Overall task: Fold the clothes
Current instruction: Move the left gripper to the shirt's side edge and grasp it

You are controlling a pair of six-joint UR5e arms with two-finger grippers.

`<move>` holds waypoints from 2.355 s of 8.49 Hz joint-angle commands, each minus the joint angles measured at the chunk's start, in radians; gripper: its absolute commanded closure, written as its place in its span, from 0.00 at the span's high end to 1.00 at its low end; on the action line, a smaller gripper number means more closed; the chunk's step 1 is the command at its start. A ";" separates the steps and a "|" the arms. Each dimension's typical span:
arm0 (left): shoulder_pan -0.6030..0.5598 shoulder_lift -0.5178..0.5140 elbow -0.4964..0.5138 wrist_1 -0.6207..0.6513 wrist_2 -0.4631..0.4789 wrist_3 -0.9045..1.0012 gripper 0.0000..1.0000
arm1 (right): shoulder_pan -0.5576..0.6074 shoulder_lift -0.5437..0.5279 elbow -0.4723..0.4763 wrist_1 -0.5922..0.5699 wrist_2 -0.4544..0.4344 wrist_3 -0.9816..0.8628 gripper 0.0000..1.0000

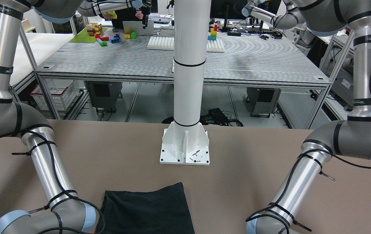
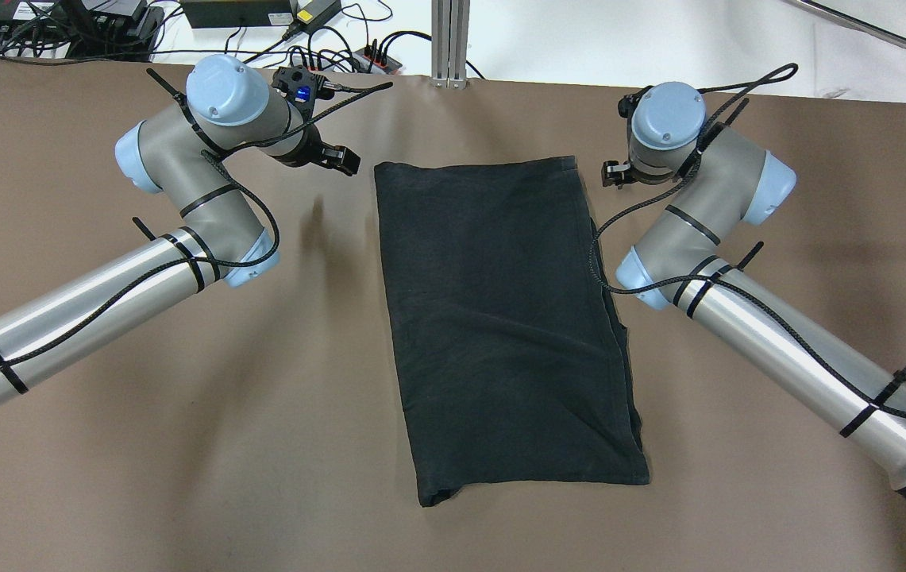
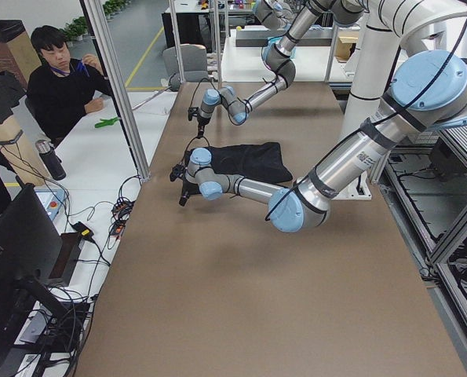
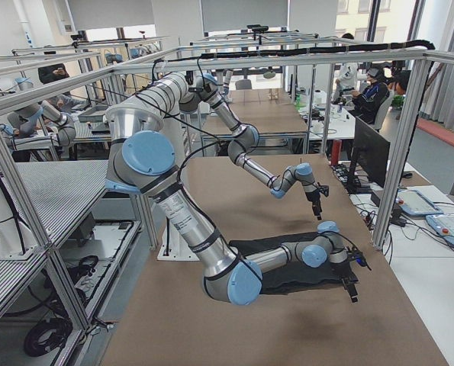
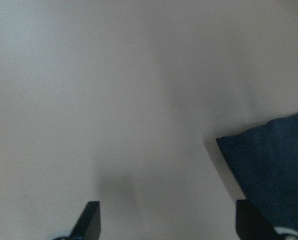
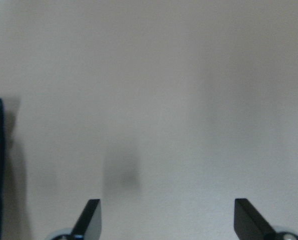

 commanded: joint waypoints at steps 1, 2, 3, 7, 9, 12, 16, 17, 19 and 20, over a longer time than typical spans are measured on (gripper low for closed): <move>0.033 0.026 -0.054 -0.011 -0.013 -0.093 0.94 | 0.011 -0.011 0.066 0.008 0.083 -0.001 0.94; 0.071 0.050 -0.103 -0.011 -0.013 -0.168 0.94 | 0.011 -0.023 0.095 0.008 0.093 0.017 0.94; 0.101 0.076 -0.149 -0.011 -0.018 -0.222 0.94 | 0.011 -0.031 0.115 0.010 0.097 0.020 0.94; 0.219 0.127 -0.266 -0.012 -0.047 -0.388 0.85 | 0.005 -0.040 0.137 0.011 0.097 0.013 0.93; 0.233 0.127 -0.260 -0.012 -0.047 -0.386 0.45 | 0.005 -0.039 0.137 0.011 0.097 0.008 0.93; 0.231 0.121 -0.265 -0.012 -0.059 -0.373 0.00 | 0.005 -0.039 0.140 0.011 0.096 0.007 0.93; 0.150 0.148 -0.274 -0.011 -0.141 -0.310 0.00 | 0.003 -0.039 0.140 0.011 0.096 0.007 0.93; 0.129 0.179 -0.277 -0.011 -0.154 -0.250 0.00 | 0.002 -0.039 0.140 0.011 0.097 0.007 0.93; 0.086 0.213 -0.278 -0.014 -0.188 -0.192 0.00 | -0.001 -0.040 0.140 0.025 0.096 0.007 0.93; 0.076 0.225 -0.278 -0.014 -0.190 -0.164 0.00 | -0.005 -0.044 0.140 0.033 0.096 0.007 0.93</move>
